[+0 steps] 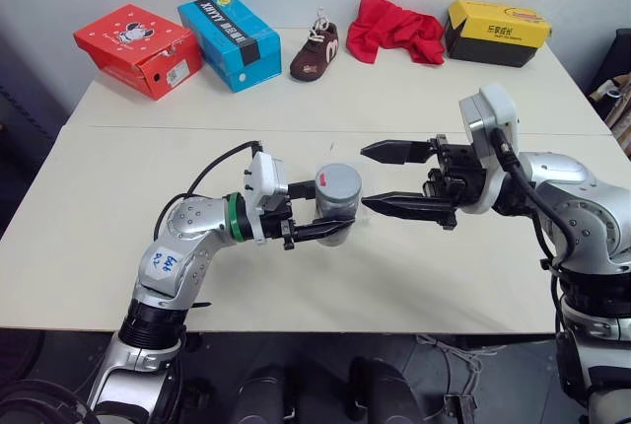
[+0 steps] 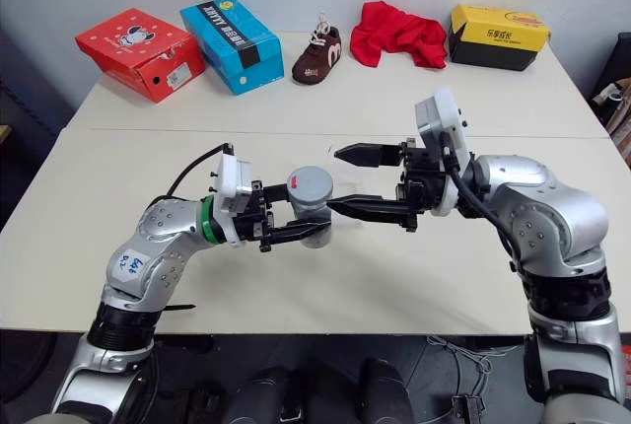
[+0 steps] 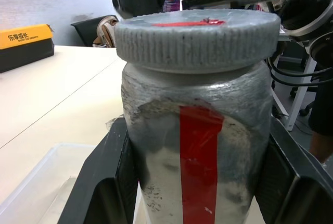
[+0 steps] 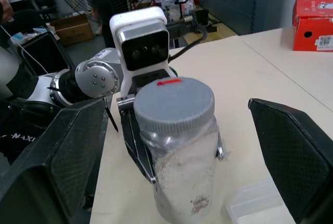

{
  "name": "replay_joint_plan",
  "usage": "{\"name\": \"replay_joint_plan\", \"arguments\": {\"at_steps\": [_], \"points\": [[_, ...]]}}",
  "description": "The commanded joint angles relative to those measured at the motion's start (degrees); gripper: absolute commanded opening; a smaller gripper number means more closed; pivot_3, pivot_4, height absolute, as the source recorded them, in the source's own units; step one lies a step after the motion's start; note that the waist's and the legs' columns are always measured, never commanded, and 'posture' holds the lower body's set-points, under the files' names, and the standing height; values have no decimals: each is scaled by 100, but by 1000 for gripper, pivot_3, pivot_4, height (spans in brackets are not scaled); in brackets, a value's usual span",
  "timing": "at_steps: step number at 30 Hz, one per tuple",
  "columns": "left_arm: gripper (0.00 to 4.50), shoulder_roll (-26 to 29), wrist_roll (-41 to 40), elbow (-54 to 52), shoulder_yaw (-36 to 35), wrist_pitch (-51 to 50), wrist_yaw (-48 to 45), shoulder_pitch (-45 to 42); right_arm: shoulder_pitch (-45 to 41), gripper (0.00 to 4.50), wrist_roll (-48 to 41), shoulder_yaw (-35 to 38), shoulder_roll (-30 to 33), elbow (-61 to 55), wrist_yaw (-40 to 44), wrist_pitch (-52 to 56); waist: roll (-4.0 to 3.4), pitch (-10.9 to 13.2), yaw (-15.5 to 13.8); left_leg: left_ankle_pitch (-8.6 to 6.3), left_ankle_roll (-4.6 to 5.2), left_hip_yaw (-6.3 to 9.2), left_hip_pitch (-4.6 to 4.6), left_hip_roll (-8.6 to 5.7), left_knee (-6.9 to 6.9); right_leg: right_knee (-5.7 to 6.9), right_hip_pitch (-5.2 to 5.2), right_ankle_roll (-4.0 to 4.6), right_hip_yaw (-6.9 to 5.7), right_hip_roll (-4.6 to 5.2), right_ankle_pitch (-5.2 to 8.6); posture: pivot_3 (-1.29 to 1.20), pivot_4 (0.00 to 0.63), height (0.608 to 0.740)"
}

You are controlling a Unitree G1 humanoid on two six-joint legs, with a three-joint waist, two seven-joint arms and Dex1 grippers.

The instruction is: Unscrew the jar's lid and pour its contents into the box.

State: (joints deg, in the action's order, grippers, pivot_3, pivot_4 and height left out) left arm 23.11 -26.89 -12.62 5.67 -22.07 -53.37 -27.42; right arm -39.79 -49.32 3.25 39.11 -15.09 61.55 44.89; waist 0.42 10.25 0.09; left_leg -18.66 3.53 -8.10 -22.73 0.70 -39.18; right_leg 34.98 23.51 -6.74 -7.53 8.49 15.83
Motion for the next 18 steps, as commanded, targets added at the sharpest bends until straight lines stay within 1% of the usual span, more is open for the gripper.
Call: {"name": "replay_joint_plan", "arguments": {"at_steps": [1,4,8,18], "points": [[2353,-17,-93,-221,-8,84,-29,-10,-345,4468,168,-133,-177,-256,-327,-97,0,0,2,-1,-1,2,0,1,0,1,0,0,-1,1,0,0,150,740],[2353,-40,-90,-229,19,80,-22,-11,-467,4468,327,-308,-316,-254,-401,-138,0,0,4,-1,-2,2,0,2,0,1,1,0,-1,1,0,0,150,740],[2353,-66,-91,-237,42,78,-16,-11,-492,4468,531,-583,-347,-259,-272,-187,0,0,-9,-1,-2,0,-1,0,0,2,0,0,-3,-5,0,0,150,740],[2353,-106,-84,-283,67,71,35,13,-437,4468,615,-694,-435,-252,-213,-229,0,0,3,0,1,0,-1,-3,0,2,0,-1,-3,-7,0,0,150,740]]}}
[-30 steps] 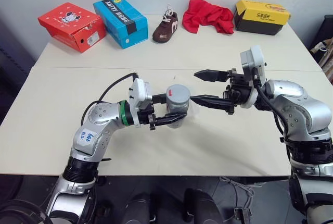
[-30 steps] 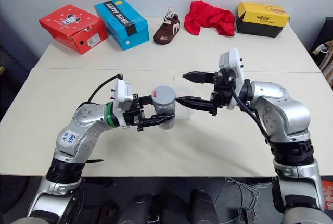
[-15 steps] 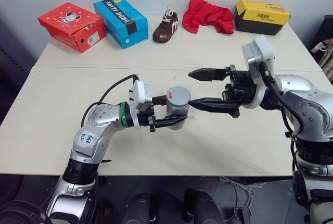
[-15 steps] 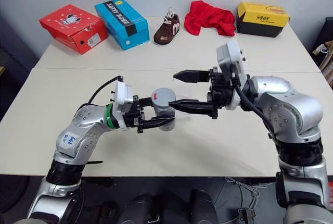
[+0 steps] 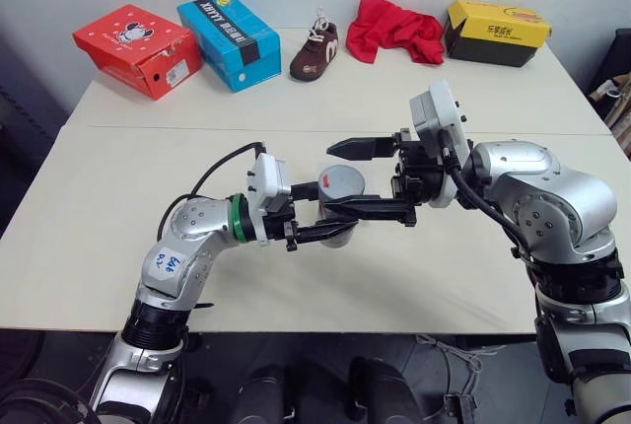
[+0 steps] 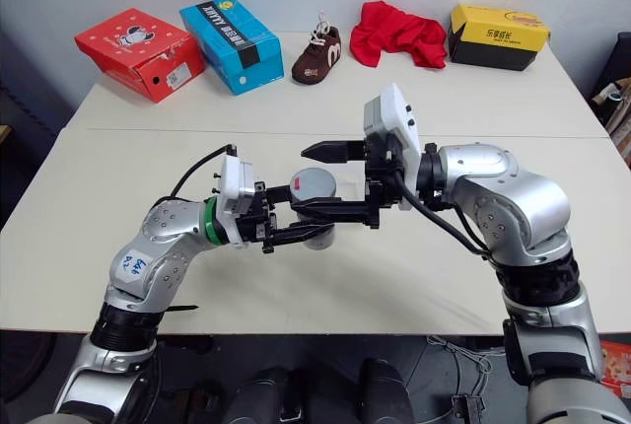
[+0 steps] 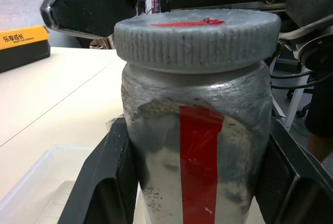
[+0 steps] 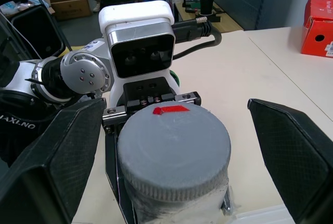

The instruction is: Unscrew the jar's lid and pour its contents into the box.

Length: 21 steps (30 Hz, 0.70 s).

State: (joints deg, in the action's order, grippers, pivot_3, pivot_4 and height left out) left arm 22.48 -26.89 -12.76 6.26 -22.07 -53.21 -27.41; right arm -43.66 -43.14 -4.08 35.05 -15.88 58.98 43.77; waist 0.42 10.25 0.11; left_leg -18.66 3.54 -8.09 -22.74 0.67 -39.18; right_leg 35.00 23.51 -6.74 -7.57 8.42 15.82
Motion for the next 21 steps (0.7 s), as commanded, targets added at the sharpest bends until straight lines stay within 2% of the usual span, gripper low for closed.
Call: {"name": "replay_joint_plan", "arguments": {"at_steps": [1,2,5,9,13,17,19,21], "points": [[2353,-45,-83,-271,8,71,26,13,-40,4468,22,27,-41,-158,50,-136,0,0,1,0,0,0,0,0,0,0,0,0,0,0,0,0,150,740],[2353,-48,-84,-273,8,69,33,12,-30,4468,42,17,-53,-143,59,-149,0,0,1,0,0,0,0,0,0,0,0,0,0,0,0,0,150,740],[2353,-51,-90,-280,5,68,50,21,6,3900,96,-18,-90,-83,93,-175,0,0,0,0,0,0,0,0,0,0,0,0,0,0,0,0,150,740],[2353,-54,-100,-287,11,65,62,25,49,2554,153,-48,-99,-13,170,-233,0,0,0,0,0,0,0,0,0,0,0,0,-1,-2,0,0,150,740],[2353,-43,-100,-272,0,83,60,15,90,2518,-122,87,-238,59,227,-100,0,0,0,0,0,0,0,0,0,0,0,0,0,-2,0,0,150,740],[2353,-23,-83,-221,-22,130,51,1,20,2518,-1452,884,-654,194,-250,648,0,0,1,0,0,1,0,1,0,1,0,0,0,-2,0,0,150,740],[2353,-5,-67,-184,-33,177,47,-5,-53,2518,-2162,1294,-691,331,-655,1132,-1,1,0,0,0,1,0,1,0,4,0,0,1,1,0,0,150,740],[2353,27,-34,-118,-54,244,20,-29,-36,2518,-2437,1639,-638,420,-984,1227,-1,0,-7,0,0,7,0,1,0,3,-1,1,-1,4,0,0,150,740]]}}
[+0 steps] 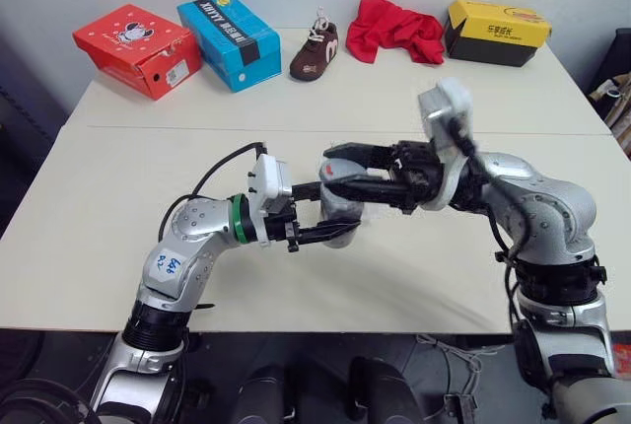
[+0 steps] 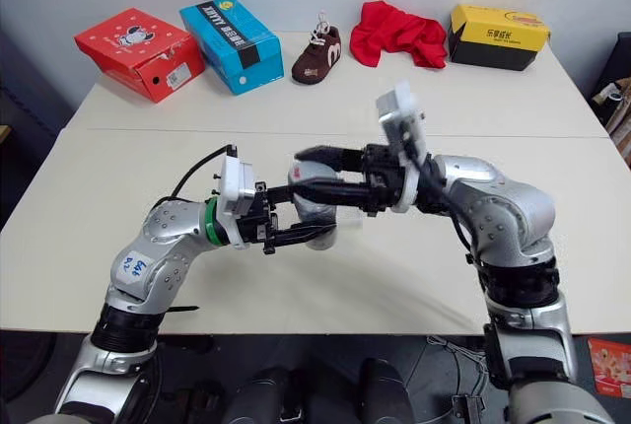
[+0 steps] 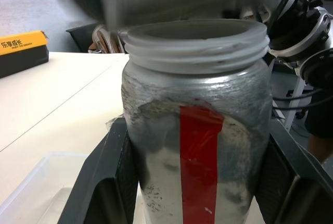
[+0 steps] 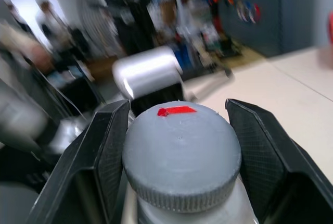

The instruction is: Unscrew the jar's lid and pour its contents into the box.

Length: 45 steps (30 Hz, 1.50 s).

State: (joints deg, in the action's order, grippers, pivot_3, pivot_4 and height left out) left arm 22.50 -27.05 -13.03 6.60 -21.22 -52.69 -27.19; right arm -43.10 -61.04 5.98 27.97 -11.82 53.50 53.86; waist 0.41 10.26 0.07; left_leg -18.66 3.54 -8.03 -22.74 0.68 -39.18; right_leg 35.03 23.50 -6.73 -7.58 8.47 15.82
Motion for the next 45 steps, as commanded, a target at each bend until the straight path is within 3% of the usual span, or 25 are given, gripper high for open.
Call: {"name": "replay_joint_plan", "arguments": {"at_steps": [1,5,7,9,15,22,23,24,28,33,37,45], "points": [[2353,43,10,-57,-103,211,-39,-65,-42,2518,-624,782,132,24,-563,161,0,0,-7,0,0,1,0,0,0,-2,-1,0,0,2,0,0,150,740],[2353,150,35,187,-283,386,-70,-228,794,2518,1361,823,876,333,-204,-1689,0,0,-46,-1,1,2,-2,-3,1,-7,-3,0,0,-1,0,0,150,740],[2353,217,31,353,-366,458,-124,-337,1212,2518,2123,903,1091,867,44,-2791,1,0,-57,-3,3,-7,-2,-10,1,-10,-3,-2,-3,-8,-1,0,150,740],[2353,334,264,741,-404,656,-112,-555,1708,2518,2782,1155,1257,2132,223,-4026,1,0,-42,-1,8,-23,-1,-10,4,-16,-1,-12,7,-12,-6,0,150,740],[2353,406,381,1576,-531,762,-158,-1097,1934,2518,3699,1381,1225,4727,22,-6066,-2,2,22,6,16,-34,4,-10,6,-19,-4,-22,13,-19,-12,0,150,740],[2353,482,378,1968,-537,516,-342,-1460,1741,2518,3783,1442,774,5690,-313,-6449,-4,3,156,18,-3,-36,22,8,10,-13,-10,-21,27,-34,-11,0,150,740],[2353,491,400,2015,-545,481,-324,-1522,1811,2518,3777,1443,769,5608,-271,-6482,-8,5,153,19,-5,-36,24,9,10,-10,-11,-21,28,-34,-11,0,150,740],[2353,518,483,2077,-534,448,-266,-1601,1899,3231,3729,1479,773,5470,-239,-6473,-12,8,152,19,-5,-36,25,9,10,-9,-11,-21,30,-34,-11,0,150,740],[2353,587,692,2379,-482,310,-155,-1930,2411,4480,3397,1631,940,4383,-6,-6062,-12,8,104,19,-4,-34,26,7,10,-7,-12,-21,34,-30,-11,0,150,740],[2353,590,1285,2834,-329,824,48,-2322,3251,4480,2848,1603,1272,2064,269,-5038,-15,9,22,17,-4,-34,28,4,10,-6,-12,-21,35,-23,-11,0,150,740],[2353,604,2547,3376,190,2257,655,-2744,3740,4480,2570,1397,1487,625,413,-4426,-14,9,-11,15,-9,-33,30,8,10,-9,-11,-20,36,-2,-12,0,150,740],[2353,538,5586,5007,1507,5459,3452,-3658,4160,4480,2723,1277,1437,-45,310,-4127,-13,9,-153,-2,3,-39,27,0,10,-24,-6,-18,35,7,-14,0,150,740]]}}
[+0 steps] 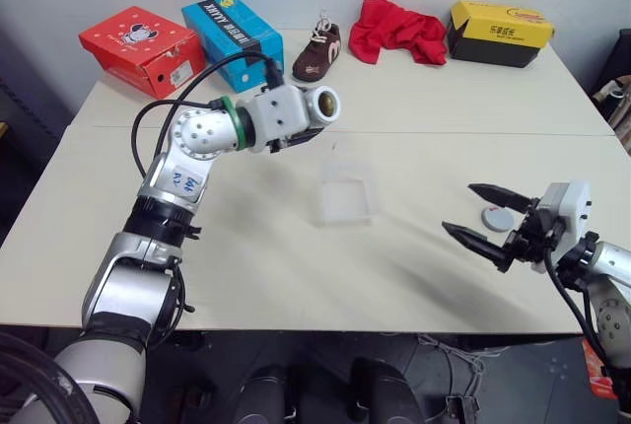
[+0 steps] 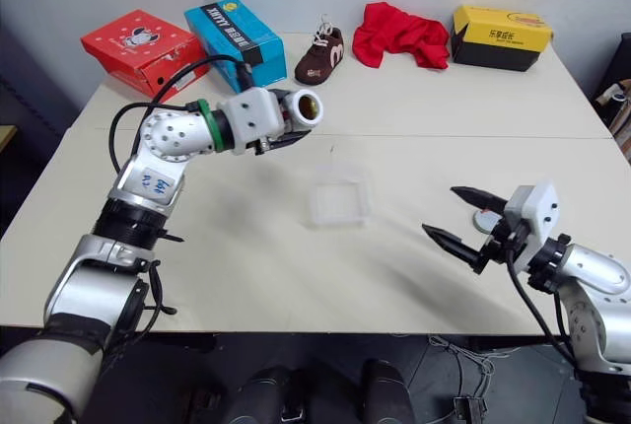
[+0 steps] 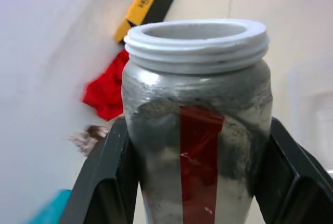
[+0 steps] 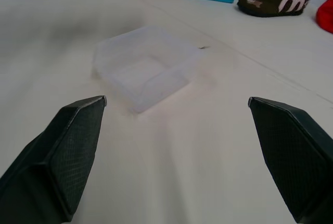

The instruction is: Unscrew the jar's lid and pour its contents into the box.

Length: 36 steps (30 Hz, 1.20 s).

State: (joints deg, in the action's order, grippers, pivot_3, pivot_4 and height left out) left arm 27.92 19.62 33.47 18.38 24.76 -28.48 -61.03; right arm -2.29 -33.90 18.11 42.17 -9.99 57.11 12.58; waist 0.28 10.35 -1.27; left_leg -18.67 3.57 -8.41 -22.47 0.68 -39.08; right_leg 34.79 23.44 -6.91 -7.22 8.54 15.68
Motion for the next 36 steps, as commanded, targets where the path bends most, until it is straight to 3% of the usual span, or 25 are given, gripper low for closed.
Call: {"name": "replay_joint_plan", "arguments": {"at_steps": [1,5,9,13,16,26,33,35,36], "points": [[2353,7,1382,512,528,1074,1575,-402,116,4480,38,59,12,-251,-70,1,1,0,-26,-2,2,0,-1,-1,0,0,0,0,-1,0,0,0,150,740],[2353,86,3173,998,1358,1322,3754,-872,351,4480,78,102,-40,-350,-159,27,4,2,-40,-3,7,3,-26,-2,0,0,16,-2,-10,-5,-1,0,150,740],[2353,100,4861,1420,2365,773,5908,-1366,624,4480,96,169,-119,-449,-275,-10,5,3,-42,-2,19,6,-45,-10,0,-4,25,-5,-18,-15,-2,0,150,740],[2353,-82,5975,1827,3143,-118,7339,-1692,800,4480,68,206,-209,-603,-417,6,8,4,-38,-4,32,6,-51,-12,-1,-7,27,-10,-19,-14,-5,0,150,740],[2353,-216,6307,2164,3473,-445,7881,-1862,850,4480,27,225,-254,-688,-522,57,10,6,-33,-2,36,8,-58,-12,-2,-8,29,-12,-22,-14,-5,0,150,740],[2353,-455,6743,2633,4008,-1372,8696,-1918,975,4480,-41,244,-355,-798,-682,71,14,8,-38,0,38,12,-62,-13,-9,-4,31,-12,-28,-8,-5,0,150,740],[2353,-126,5810,2460,3611,23,8293,-1827,1070,4480,-38,282,-394,-717,-621,6,16,9,-20,1,36,13,-61,-12,-12,-2,31,-12,-27,0,-5,0,150,740],[2353,33,4992,2455,3141,909,7786,-1703,1073,4480,-39,295,-400,-664,-593,-17,16,9,-7,1,34,14,-60,-10,-13,-2,31,-12,-26,6,-5,0,150,740],[2353,40,4158,2637,2689,1548,6999,-1576,1058,4480,-47,306,-415,-622,-579,-44,15,9,3,2,33,14,-59,-9,-12,-2,31,-12,-25,10,-5,0,150,740]]}}
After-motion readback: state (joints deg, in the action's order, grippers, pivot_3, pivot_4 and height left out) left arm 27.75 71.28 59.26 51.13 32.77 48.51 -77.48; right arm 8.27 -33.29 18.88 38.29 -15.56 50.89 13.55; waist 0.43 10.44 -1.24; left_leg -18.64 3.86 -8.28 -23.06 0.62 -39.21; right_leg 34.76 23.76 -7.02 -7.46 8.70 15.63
